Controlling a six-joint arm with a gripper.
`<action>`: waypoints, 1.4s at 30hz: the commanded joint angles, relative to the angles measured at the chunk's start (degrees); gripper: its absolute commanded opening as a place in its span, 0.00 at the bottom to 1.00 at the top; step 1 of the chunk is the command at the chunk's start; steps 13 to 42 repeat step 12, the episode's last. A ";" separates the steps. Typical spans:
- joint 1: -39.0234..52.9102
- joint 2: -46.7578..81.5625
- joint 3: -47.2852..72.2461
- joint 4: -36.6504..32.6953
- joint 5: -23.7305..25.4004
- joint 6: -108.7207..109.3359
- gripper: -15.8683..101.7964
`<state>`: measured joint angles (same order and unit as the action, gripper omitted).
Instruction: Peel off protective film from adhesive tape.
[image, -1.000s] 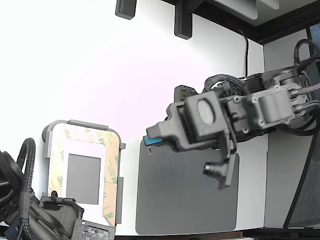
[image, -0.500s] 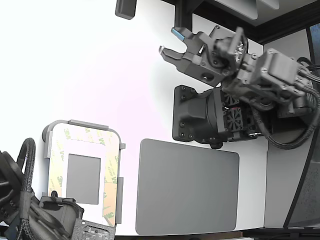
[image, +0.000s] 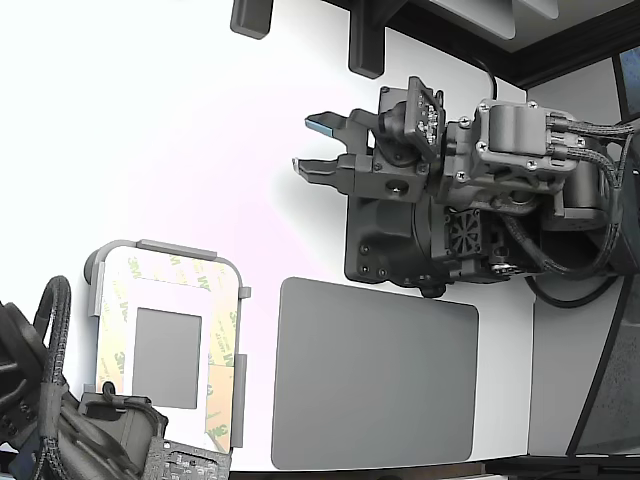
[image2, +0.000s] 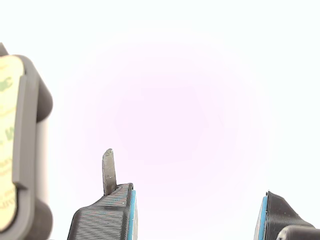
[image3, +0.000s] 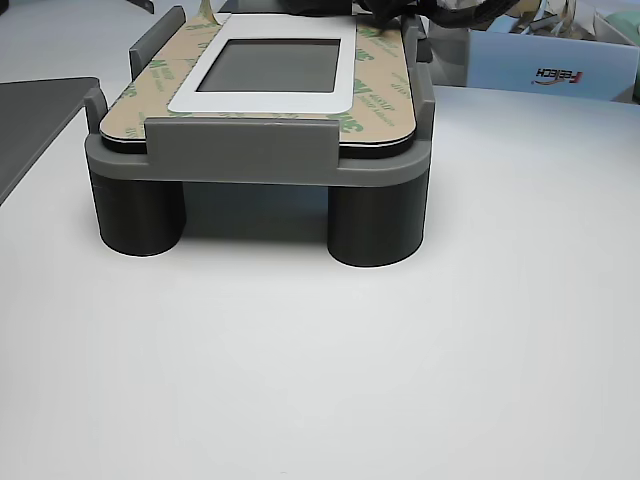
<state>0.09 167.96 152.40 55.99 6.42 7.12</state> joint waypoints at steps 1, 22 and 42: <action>-6.24 1.32 -1.41 -0.35 -6.24 -2.02 0.98; -9.49 1.32 -1.23 -0.79 -9.84 -3.08 0.98; -9.49 1.32 -1.23 -0.79 -9.84 -3.08 0.98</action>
